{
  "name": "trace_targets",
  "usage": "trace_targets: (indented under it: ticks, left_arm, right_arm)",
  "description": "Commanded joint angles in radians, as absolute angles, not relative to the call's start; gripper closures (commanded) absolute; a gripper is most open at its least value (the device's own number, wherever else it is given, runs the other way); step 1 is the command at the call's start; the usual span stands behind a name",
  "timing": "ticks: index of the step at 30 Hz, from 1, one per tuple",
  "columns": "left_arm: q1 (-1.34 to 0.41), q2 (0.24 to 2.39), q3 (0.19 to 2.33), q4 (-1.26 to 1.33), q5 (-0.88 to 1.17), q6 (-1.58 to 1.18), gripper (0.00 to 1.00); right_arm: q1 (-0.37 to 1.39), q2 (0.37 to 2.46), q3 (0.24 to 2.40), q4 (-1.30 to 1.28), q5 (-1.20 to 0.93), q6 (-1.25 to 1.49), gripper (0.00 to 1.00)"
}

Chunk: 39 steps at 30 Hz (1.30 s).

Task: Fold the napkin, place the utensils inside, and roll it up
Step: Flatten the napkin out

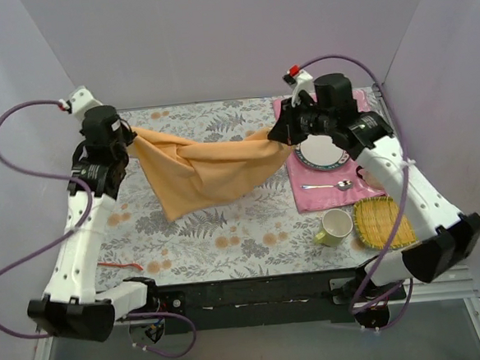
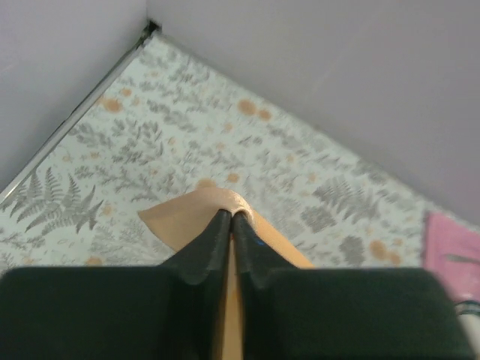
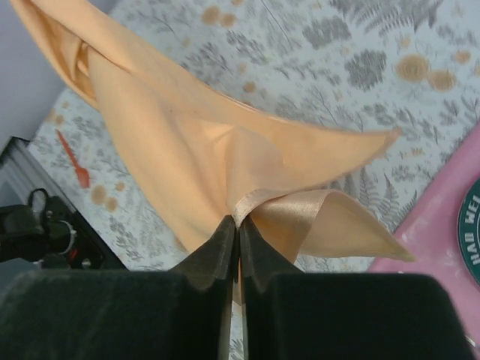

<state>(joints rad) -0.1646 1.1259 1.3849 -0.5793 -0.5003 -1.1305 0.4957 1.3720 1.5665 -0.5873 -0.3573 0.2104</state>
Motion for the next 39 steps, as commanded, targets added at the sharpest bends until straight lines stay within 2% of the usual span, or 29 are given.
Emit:
trace_targets:
  ticks: [1, 2, 3, 4, 5, 7, 11, 12, 15, 19, 25, 30, 32, 33, 39]
  left_arm:
    - [-0.141, 1.349, 1.331, -0.685, -0.529, -1.124, 0.71]
    - [-0.141, 1.373, 1.363, -0.716, -0.561, -1.161, 0.59]
    - [-0.141, 1.388, 1.377, -0.741, -0.549, -1.164, 0.55]
    - [-0.141, 1.391, 1.388, -0.741, -0.529, -1.161, 0.41]
    - [-0.141, 1.361, 1.375, -0.73, -0.475, -1.157, 0.33]
    - [-0.141, 1.298, 1.326, -0.655, -0.416, -1.14, 0.23]
    - [-0.14, 1.194, 1.215, -0.526, -0.168, -1.132, 0.2]
    - [-0.141, 1.195, 1.189, -0.462, -0.017, -1.124, 0.19]
    - [-0.141, 1.306, 1.207, -0.397, 0.234, -1.158, 0.21]
    - [-0.144, 1.501, 1.278, -0.402, 0.353, -1.21, 0.31]
    - [-0.149, 1.607, 1.212, -0.285, 0.288, -1.307, 0.47]
    - [-0.161, 1.71, 1.218, -0.259, 0.292, -1.338, 0.64]
    - [-0.175, 1.732, 1.197, -0.227, 0.261, -1.354, 0.66]
    - [-0.178, 1.739, 1.192, -0.216, 0.258, -1.362, 0.67]
    - [-0.183, 1.876, 1.229, -0.225, 0.195, -1.445, 0.69]
  right_arm:
    - [0.471, 1.607, 1.459, -0.637, -0.212, 0.2, 0.7]
    - [0.469, 1.656, 1.498, -0.687, -0.102, 0.183, 0.61]
    - [0.483, 1.707, 1.547, -0.753, -0.042, 0.148, 0.54]
    - [0.5, 1.762, 1.569, -0.814, 0.022, 0.132, 0.44]
    - [0.52, 1.76, 1.553, -0.81, 0.114, 0.123, 0.38]
    - [0.561, 1.696, 1.51, -0.773, 0.114, 0.111, 0.27]
    - [0.635, 1.605, 1.413, -0.648, 0.005, 0.14, 0.21]
    - [0.684, 1.6, 1.385, -0.628, -0.027, 0.152, 0.21]
    - [0.757, 1.617, 1.345, -0.568, -0.086, 0.184, 0.21]
    - [0.773, 1.681, 1.319, -0.511, -0.127, 0.245, 0.25]
    - [0.769, 1.767, 1.367, -0.446, -0.071, 0.245, 0.34]
    - [0.758, 1.805, 1.358, -0.396, -0.106, 0.281, 0.53]
    - [0.759, 1.813, 1.321, -0.356, -0.156, 0.302, 0.6]
    - [0.764, 1.819, 1.309, -0.344, -0.17, 0.313, 0.66]
    - [0.802, 1.838, 1.252, -0.296, -0.176, 0.341, 0.67]
